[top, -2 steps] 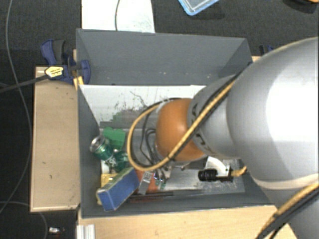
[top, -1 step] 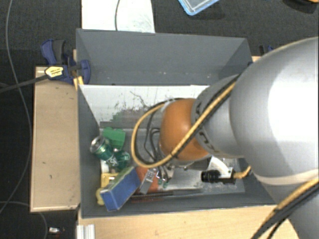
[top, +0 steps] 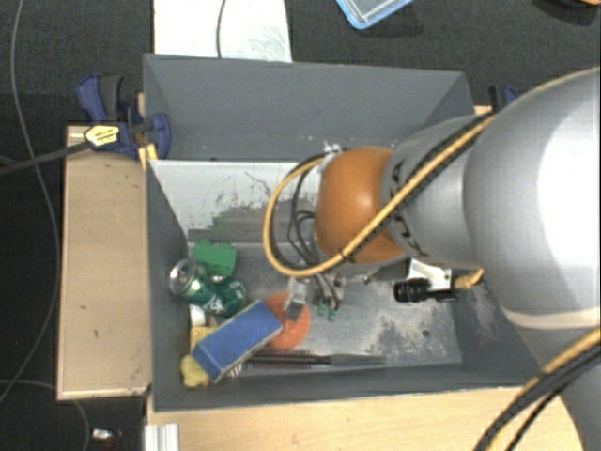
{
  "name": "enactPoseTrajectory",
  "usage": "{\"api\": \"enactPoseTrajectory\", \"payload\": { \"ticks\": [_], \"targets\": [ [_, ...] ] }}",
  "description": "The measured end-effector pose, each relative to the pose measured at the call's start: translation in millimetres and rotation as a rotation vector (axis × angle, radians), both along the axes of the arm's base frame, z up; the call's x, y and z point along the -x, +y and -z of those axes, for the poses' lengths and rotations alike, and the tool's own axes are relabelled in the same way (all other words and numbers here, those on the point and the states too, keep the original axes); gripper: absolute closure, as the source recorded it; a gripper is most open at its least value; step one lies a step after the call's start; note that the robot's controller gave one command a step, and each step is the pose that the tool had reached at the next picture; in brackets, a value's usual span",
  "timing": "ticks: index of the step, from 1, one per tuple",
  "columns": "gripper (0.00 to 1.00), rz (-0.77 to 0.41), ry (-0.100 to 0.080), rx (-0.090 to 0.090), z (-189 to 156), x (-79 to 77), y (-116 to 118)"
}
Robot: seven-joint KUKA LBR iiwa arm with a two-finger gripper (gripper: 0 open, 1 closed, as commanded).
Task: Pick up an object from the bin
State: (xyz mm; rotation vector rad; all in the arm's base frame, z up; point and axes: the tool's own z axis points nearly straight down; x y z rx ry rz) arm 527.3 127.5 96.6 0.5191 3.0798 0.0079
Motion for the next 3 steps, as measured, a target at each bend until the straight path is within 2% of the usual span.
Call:
{"api": "enactPoseTrajectory", "payload": {
  "ticks": [1,2,3],
  "targets": [
    [1.0,0.001,0.0,0.0,0,0.1,0],
    [1.0,-0.016,0.005,0.001,-57,2.3,-10],
    [1.0,-0.015,-0.005,-0.001,-101,-0.1,-10]
  ]
}}
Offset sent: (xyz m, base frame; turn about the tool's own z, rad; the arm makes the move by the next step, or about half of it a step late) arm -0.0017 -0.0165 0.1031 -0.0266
